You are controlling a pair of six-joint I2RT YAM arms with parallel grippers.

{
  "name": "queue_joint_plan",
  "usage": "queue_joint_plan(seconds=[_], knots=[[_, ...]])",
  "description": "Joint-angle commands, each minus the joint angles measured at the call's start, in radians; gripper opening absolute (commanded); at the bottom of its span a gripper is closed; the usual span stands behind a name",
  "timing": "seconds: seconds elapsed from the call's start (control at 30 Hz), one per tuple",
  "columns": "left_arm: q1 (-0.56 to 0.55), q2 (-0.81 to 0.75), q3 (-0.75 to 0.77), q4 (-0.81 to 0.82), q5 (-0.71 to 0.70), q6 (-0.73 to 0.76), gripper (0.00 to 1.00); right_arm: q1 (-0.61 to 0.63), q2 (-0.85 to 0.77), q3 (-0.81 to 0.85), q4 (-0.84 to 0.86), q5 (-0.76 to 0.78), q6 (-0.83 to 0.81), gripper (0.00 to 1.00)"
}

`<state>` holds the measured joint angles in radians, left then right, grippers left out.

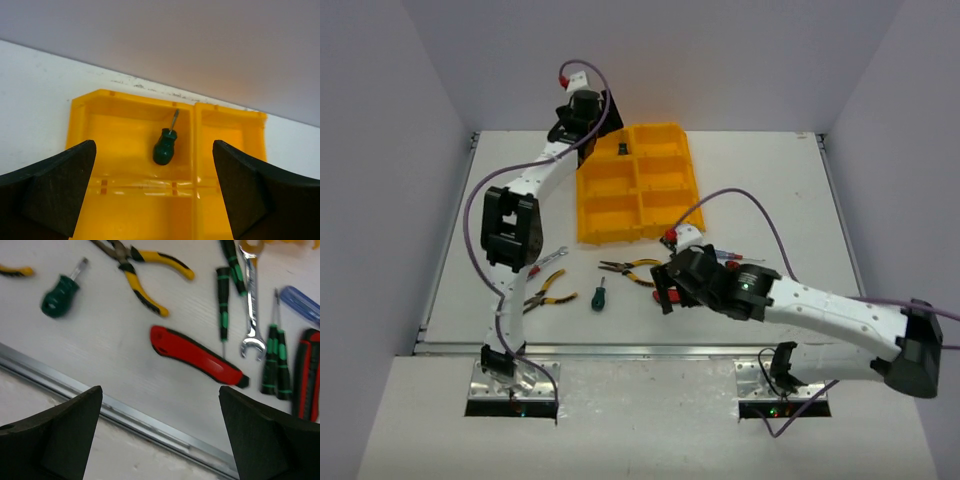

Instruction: Sort the tools into containers

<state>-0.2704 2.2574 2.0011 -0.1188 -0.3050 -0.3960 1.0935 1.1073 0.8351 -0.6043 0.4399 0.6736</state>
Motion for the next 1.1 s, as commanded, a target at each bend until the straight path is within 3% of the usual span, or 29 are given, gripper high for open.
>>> queue_joint_plan(seconds=[0.0,0.07,0.17,0.27,0.47,0.6,0.7,0.8,0.83,0.97,1.07], knots=[[-0.013,-0.608,-0.120,-0.242,-0.078,-0.097,1.00,0.002,0.312,0.269,0.092,-0.021,0.244,0.99],[-0.013,-0.782,-0.258,-0.279,-0.107,-0.129,1.00,0.002,0.399,0.353,0.091,-0.063,0.279,0.99],[-0.013,-1.223,-0.614,-0.293,-0.160,-0.168,1.00,0.013,0.648,0.513,0.061,-0.097,0.341,0.99],[-0.012,-1.434,-0.749,-0.355,-0.174,-0.154,1.00,0.024,0.842,0.687,-0.026,-0.078,0.373,0.94],[-0.013,-1.531,-0.836,-0.509,-0.104,-0.080,1.00,0.048,1.042,0.820,-0.081,-0.059,0.447,0.81],[-0.012,-1.582,-0.952,-0.495,-0.063,-0.049,1.00,0.053,1.086,0.825,-0.095,-0.073,0.480,0.61],[-0.012,-1.598,-1.029,-0.486,-0.020,-0.038,1.00,0.068,1.070,0.773,-0.107,-0.035,0.511,0.46],[-0.012,-1.615,-1.118,-0.458,0.054,-0.044,1.00,0.071,1.027,0.693,-0.066,-0.039,0.525,0.16],[-0.012,-1.619,-1.144,-0.444,0.081,-0.049,1.00,0.072,1.011,0.671,-0.055,-0.038,0.526,0.10],[-0.014,-1.622,-1.224,-0.397,0.235,-0.071,1.00,0.074,0.797,0.465,0.136,-0.053,0.419,0.02],[-0.015,-1.627,-1.228,-0.349,0.386,-0.093,1.00,0.073,0.536,0.249,0.399,-0.086,0.205,0.00]])
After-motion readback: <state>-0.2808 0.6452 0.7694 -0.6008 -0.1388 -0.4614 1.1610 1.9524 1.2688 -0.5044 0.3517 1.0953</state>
